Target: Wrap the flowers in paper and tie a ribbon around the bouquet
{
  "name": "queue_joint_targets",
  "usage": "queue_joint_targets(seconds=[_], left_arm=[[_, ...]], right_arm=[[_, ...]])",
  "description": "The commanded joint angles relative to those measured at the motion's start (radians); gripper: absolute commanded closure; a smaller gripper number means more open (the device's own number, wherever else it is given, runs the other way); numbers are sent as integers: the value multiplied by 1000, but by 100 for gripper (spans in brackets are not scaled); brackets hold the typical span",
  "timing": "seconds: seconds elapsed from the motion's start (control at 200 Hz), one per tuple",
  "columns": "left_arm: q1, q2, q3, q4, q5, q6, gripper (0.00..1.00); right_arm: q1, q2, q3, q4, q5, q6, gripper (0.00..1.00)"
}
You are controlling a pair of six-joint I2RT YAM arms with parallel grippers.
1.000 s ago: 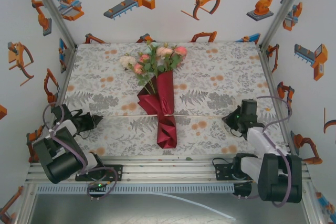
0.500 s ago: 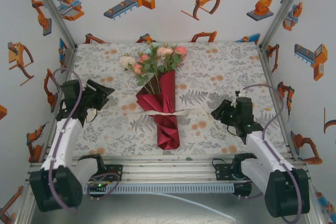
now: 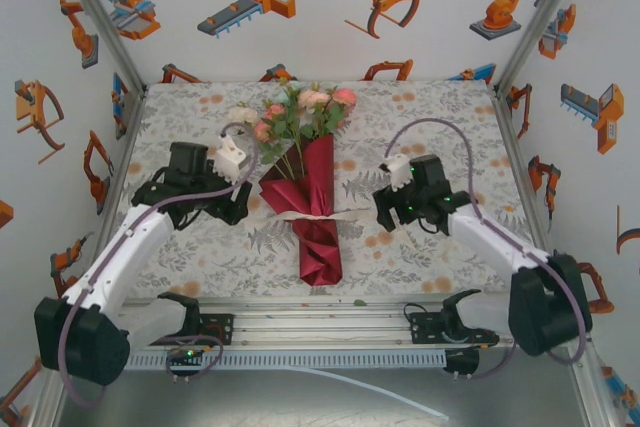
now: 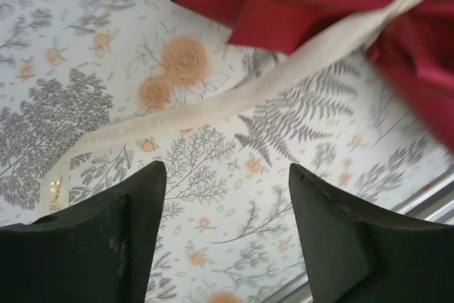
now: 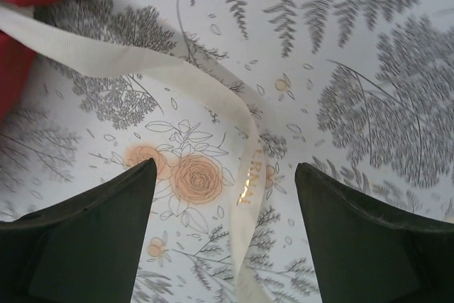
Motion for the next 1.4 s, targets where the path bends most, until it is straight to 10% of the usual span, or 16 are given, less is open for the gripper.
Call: queue_joint_targets(seconds=[0.0, 0.245, 0.421, 0.751, 0.866, 0.986, 1.202, 1.397], left_arm=[[-4, 59, -8, -40, -19, 253, 27], [4, 204, -40, 70, -156, 279, 8], [25, 245, -50, 135, -210, 363, 5], [28, 453, 29, 143, -186, 533, 10], [32, 497, 34, 165, -213, 546, 35], [39, 518, 29, 207, -232, 530, 99], [188, 452, 79, 298, -301, 224, 100], [242, 456, 165, 267, -359, 33, 100]], right_arm=[[22, 133, 90, -152, 25, -271, 28], [20, 330, 158, -119, 126, -304, 36], [12, 335, 153, -100, 77, -273, 100], [8, 199, 131, -47, -27, -222, 100], [8, 173, 141, -65, -13, -212, 100], [-9, 146, 140, -55, 37, -131, 100], [-267, 63, 37, 57, 113, 381, 100], [-278, 39, 21, 22, 126, 507, 100]])
